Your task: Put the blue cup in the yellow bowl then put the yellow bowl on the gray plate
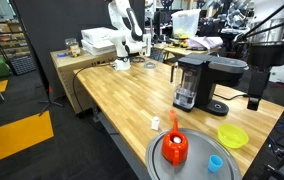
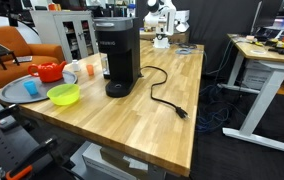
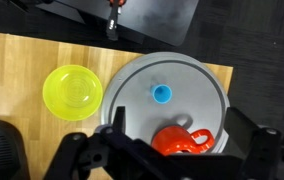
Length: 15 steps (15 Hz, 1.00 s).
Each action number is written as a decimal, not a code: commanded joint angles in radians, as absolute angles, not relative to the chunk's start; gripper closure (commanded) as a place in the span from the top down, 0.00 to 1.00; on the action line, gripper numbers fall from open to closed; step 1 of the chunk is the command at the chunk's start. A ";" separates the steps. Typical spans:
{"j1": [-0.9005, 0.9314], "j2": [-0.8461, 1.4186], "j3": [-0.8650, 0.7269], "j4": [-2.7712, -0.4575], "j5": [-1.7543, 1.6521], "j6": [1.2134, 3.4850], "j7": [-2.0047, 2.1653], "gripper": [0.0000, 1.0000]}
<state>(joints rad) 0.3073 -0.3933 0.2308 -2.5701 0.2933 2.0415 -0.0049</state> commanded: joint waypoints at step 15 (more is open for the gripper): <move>0.329 -0.334 0.235 -2.550 0.336 2.134 -0.036 1.00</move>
